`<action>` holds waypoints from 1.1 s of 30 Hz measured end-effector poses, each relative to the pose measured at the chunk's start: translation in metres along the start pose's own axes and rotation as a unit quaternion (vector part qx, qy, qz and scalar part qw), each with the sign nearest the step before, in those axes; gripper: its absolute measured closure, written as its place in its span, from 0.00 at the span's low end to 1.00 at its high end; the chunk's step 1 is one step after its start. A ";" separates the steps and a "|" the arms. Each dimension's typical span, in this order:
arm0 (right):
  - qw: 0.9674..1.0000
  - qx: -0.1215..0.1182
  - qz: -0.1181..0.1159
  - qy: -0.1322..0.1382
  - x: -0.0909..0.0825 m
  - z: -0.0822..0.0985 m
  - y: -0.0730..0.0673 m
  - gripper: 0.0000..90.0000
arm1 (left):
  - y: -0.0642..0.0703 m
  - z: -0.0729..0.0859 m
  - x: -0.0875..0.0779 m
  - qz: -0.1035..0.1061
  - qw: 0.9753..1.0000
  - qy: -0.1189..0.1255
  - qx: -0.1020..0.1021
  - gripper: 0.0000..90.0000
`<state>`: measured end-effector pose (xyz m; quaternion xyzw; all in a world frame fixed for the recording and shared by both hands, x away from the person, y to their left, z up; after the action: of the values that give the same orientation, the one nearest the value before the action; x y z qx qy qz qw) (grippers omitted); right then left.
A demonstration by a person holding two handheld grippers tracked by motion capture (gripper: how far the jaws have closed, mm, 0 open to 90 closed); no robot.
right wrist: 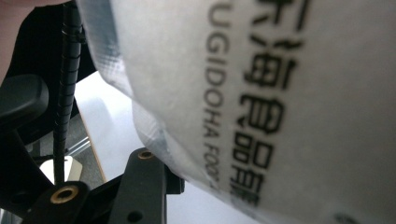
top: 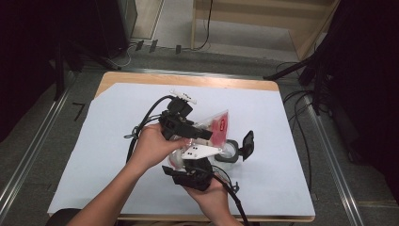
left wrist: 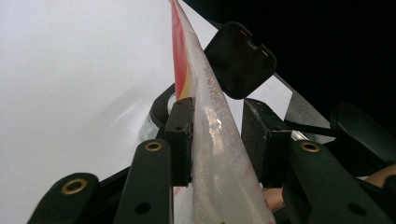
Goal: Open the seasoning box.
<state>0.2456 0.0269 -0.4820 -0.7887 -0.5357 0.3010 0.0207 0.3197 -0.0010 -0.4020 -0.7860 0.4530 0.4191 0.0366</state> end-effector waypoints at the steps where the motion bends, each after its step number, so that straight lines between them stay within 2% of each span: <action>1: 1.000 0.001 -0.001 0.001 0.000 0.000 0.000 0.71 | 0.000 0.000 0.000 -0.002 1.000 0.000 -0.001 0.76; 5: 1.000 -0.005 0.004 0.000 0.000 0.000 -0.001 0.70 | 0.002 0.001 -0.001 -0.005 1.000 -0.003 0.001 0.80; 16: 1.000 -0.013 0.000 -0.001 0.001 0.000 -0.003 0.70 | 0.002 0.001 -0.002 -0.009 1.000 -0.004 0.003 0.80; 17: 1.000 -0.023 0.005 -0.003 0.001 0.001 -0.003 0.70 | 0.003 0.001 -0.002 -0.007 1.000 -0.003 0.002 0.80; 19: 1.000 -0.025 0.007 -0.004 0.001 0.001 -0.003 0.70 | 0.003 0.001 -0.002 -0.008 1.000 -0.003 0.001 0.80; 28: 1.000 -0.024 0.001 -0.003 0.001 0.000 -0.003 0.70 | 0.004 0.000 -0.003 -0.013 1.000 -0.001 0.004 0.79; 29: 1.000 -0.026 0.002 -0.004 0.001 0.000 -0.003 0.70 | 0.004 0.000 -0.004 -0.018 1.000 -0.001 0.005 0.79; 33: 1.000 -0.028 0.001 -0.003 0.000 -0.002 -0.004 0.70 | 0.006 -0.001 -0.005 -0.016 1.000 0.001 0.005 0.79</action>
<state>0.2431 0.0287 -0.4791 -0.7885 -0.5433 0.2883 -0.0035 0.3150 -0.0013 -0.3962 -0.7937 0.4420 0.4153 0.0466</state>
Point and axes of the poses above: each handheld gripper's, and its own axes: x roughly forward along the jaws, z roughly out of its underside, y roughly to its right, the point moved 9 cm from there along x, roughly forward along the jaws, and after that the axes turned 7 degrees about -z, right-handed, at the moved point
